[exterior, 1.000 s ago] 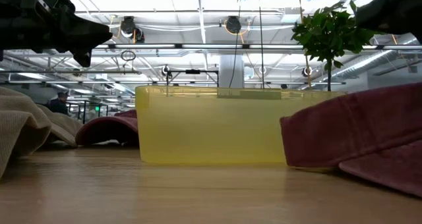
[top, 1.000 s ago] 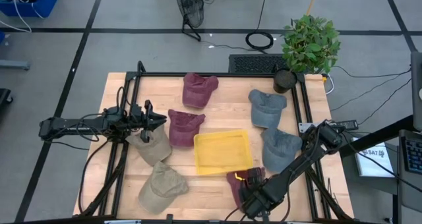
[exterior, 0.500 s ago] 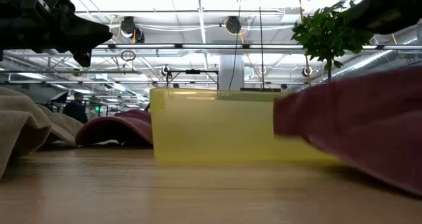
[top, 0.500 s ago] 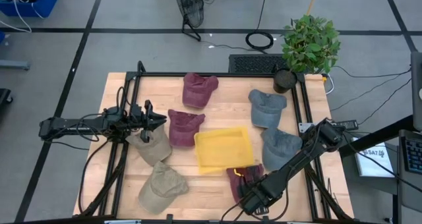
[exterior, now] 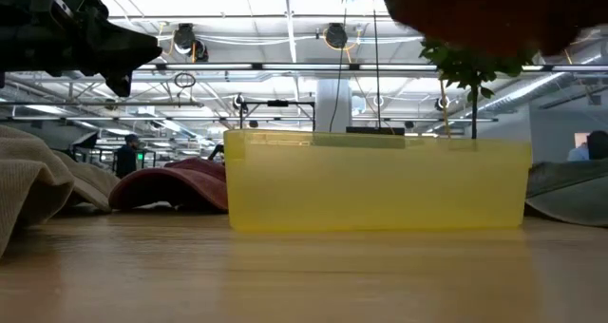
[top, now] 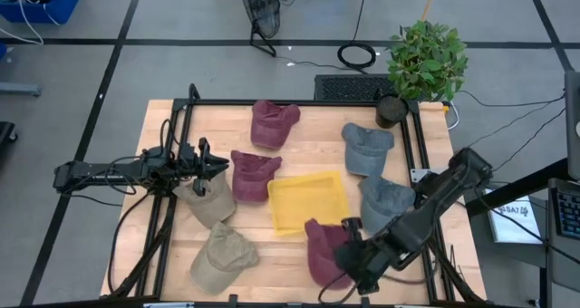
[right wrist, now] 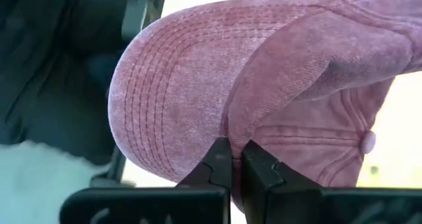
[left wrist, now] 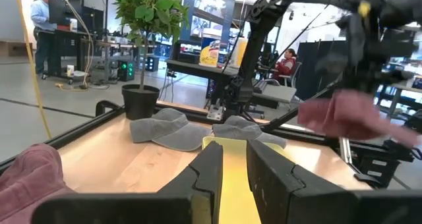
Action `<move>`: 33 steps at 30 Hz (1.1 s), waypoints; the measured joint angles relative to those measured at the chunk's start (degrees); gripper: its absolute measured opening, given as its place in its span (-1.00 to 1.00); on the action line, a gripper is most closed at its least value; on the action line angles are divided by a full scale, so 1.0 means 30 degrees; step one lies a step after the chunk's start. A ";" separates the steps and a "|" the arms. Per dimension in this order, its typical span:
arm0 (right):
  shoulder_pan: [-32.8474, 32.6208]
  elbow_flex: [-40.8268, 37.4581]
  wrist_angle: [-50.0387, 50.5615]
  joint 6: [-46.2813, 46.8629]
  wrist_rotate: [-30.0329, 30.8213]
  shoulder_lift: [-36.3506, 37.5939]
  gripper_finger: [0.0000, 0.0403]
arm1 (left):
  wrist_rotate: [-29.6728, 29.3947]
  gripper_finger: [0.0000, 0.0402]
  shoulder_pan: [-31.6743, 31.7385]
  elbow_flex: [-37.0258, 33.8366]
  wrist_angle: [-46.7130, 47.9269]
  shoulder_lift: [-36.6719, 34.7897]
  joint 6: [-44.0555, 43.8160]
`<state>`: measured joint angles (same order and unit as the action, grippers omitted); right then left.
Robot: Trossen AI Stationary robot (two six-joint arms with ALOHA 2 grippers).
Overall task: Pick and place caps into container
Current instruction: Put the bottom violet cap into the yellow container
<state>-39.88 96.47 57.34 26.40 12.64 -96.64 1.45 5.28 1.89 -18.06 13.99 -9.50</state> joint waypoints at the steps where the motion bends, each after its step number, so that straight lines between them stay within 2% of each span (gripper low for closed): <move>1: 0.0220 0.0271 0.0001 -0.0664 0.0606 0.0314 -0.99 | 0.0000 -0.64 0.0000 0.0000 0.0000 -0.0001 0.0053; 5: 0.1824 0.1251 0.0735 -0.3037 0.2576 0.1405 -0.99 | -0.0007 -0.64 0.0000 0.0000 0.0000 0.0002 0.0074; 8: 0.3484 0.1484 0.1607 -0.4529 0.3089 0.1884 -1.00 | -0.0007 -0.64 0.0000 0.0000 0.0000 0.0001 0.0126; 12: 0.6148 0.1493 0.2104 -0.6274 0.2205 0.1903 -1.00 | -0.0022 -0.64 0.0000 -0.0007 0.0000 -0.0002 0.0409; 17: 0.8579 0.1493 0.2223 -0.8769 0.0601 0.0327 -1.00 | -0.0035 -0.64 0.0000 -0.0007 0.0000 0.0005 0.0918; 24: 0.9660 0.1493 0.4331 -1.1395 -0.0213 -0.2401 -1.00 | -0.0051 -0.64 0.0000 -0.0007 0.0119 -0.0003 0.1116; 33: 0.9671 0.1486 0.3726 -1.2417 -0.0286 -0.5025 -1.00 | -0.0050 -0.64 0.0000 -0.0007 0.0496 -0.0002 0.0960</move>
<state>-10.86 100.92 68.52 -10.85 11.79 -111.72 1.30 5.28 1.87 -16.58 13.98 -6.62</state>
